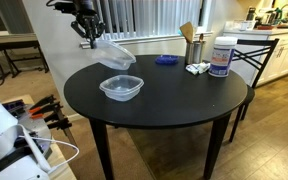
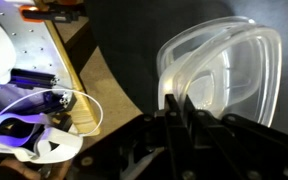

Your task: Pick up the plastic lunchbox in the front and put it inside the other lunchbox

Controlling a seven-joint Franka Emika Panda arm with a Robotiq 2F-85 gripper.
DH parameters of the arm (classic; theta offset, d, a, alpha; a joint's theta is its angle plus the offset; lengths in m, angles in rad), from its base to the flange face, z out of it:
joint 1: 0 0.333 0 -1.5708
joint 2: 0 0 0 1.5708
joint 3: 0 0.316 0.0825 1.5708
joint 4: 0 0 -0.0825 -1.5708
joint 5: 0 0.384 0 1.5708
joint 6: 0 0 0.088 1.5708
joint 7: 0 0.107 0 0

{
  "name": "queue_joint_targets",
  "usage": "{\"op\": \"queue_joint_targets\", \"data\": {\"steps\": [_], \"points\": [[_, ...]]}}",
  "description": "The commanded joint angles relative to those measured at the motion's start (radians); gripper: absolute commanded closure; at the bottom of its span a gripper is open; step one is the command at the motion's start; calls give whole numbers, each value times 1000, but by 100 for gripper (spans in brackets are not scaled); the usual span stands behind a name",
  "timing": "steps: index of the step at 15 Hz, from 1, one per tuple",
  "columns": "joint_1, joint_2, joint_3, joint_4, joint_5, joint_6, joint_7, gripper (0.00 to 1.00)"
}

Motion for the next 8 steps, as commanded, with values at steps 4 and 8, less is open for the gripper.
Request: {"op": "queue_joint_targets", "data": {"steps": [4, 8], "points": [[8, 207, 29, 156, -25, 29, 8, 98], [23, 284, 10, 222, -28, -87, 19, 98]]}}
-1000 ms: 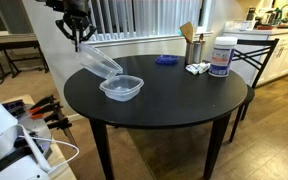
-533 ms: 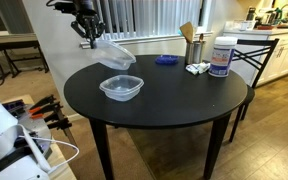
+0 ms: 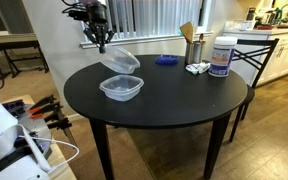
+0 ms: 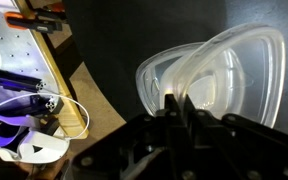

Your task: Pick up the plastic lunchbox in the front and put it inside the other lunchbox

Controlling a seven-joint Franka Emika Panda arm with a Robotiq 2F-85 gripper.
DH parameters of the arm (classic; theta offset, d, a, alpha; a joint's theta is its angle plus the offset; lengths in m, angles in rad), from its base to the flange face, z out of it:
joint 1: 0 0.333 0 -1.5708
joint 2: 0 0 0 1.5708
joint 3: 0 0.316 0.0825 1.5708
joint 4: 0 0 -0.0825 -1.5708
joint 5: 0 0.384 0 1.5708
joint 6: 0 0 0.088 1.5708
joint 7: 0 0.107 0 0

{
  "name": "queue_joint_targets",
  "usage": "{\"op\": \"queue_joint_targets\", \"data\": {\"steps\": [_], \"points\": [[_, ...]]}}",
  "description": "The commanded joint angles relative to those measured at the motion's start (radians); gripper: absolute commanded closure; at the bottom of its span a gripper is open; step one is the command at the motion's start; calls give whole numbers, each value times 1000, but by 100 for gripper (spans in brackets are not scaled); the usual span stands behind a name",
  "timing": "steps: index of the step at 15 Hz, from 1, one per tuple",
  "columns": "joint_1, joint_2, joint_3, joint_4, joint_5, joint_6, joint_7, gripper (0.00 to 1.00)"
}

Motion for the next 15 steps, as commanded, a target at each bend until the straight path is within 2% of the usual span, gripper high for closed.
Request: {"op": "queue_joint_targets", "data": {"steps": [1, 10, 15], "points": [[22, 69, -22, 69, -17, -87, 21, 98], [50, 124, -62, 124, -23, -192, 16, 98], [55, 129, -75, 120, -35, -173, -5, 98]]}}
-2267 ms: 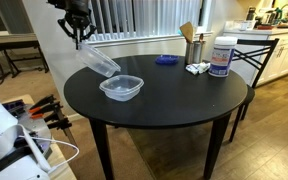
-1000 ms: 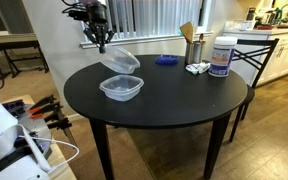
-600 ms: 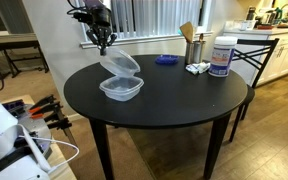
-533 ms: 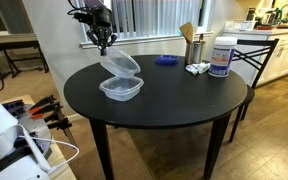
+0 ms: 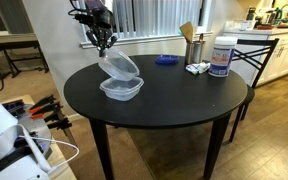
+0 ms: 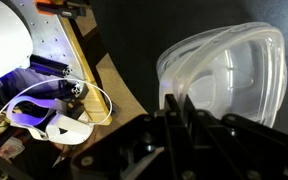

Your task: Pick up the plastic lunchbox in the front and put it inside the other lunchbox

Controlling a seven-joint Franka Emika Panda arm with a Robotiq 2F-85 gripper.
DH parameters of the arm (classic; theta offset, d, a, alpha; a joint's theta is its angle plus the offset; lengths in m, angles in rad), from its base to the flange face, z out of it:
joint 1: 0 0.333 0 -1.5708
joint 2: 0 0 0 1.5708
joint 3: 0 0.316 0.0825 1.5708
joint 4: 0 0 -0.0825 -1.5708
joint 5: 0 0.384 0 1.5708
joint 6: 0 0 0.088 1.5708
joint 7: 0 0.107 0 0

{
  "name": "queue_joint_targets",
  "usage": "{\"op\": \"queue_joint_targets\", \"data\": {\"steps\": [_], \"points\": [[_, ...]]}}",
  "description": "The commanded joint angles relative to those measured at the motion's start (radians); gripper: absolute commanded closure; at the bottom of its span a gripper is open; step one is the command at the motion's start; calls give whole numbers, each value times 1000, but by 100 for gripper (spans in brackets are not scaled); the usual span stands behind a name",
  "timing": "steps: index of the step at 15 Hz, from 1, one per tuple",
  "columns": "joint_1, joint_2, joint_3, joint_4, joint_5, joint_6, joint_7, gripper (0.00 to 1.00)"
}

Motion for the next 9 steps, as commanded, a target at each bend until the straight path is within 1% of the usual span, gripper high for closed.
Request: {"op": "queue_joint_targets", "data": {"steps": [1, 3, 4, 5, 6, 9], "points": [[17, 10, -17, 12, -24, -7, -6, 98], [17, 14, -19, 15, -32, -4, -12, 98], [17, 16, -20, 17, -35, -10, -14, 68], [17, 15, -21, 15, -39, -6, -9, 67], [17, 14, -22, 14, -41, -7, -12, 63], [18, 10, -25, 11, -51, -6, -15, 43]]}}
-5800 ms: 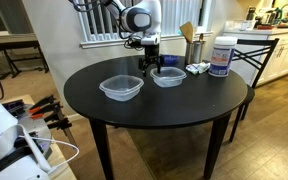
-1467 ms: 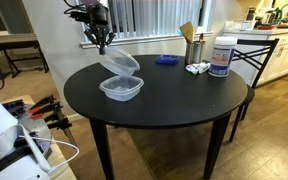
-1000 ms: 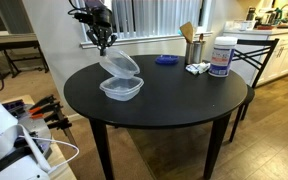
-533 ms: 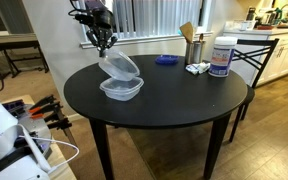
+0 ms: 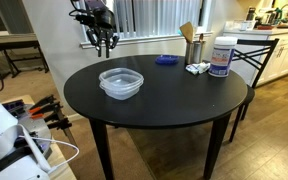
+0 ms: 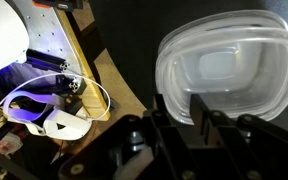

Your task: Pick up the plastic lunchbox in the front and put it inside the other lunchbox

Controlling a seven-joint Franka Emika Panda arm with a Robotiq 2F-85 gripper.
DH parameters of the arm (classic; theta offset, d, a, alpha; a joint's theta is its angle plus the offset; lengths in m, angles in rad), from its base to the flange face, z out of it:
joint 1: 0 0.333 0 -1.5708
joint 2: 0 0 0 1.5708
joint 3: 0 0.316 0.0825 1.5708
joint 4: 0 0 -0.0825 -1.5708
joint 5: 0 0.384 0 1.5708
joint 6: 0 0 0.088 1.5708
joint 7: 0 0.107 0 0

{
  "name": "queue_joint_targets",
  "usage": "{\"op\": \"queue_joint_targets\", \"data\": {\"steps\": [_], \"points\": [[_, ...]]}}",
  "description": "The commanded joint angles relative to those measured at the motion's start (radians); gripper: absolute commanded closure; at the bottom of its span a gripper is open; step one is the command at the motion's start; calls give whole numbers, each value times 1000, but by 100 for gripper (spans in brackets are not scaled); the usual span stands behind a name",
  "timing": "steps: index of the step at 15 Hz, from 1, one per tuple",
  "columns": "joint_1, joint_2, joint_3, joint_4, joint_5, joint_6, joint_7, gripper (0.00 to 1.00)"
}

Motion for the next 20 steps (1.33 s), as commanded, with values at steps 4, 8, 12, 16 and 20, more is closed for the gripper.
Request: {"op": "queue_joint_targets", "data": {"steps": [4, 8, 12, 16, 20], "points": [[17, -4, -13, 6, -34, -8, -24, 18], [25, -16, -11, 1, -28, -5, -28, 0], [31, -19, -10, 1, -33, 18, -17, 0], [33, -2, -11, 11, -17, 8, -1, 0], [33, -2, -11, 13, -17, 8, -1, 0]]}}
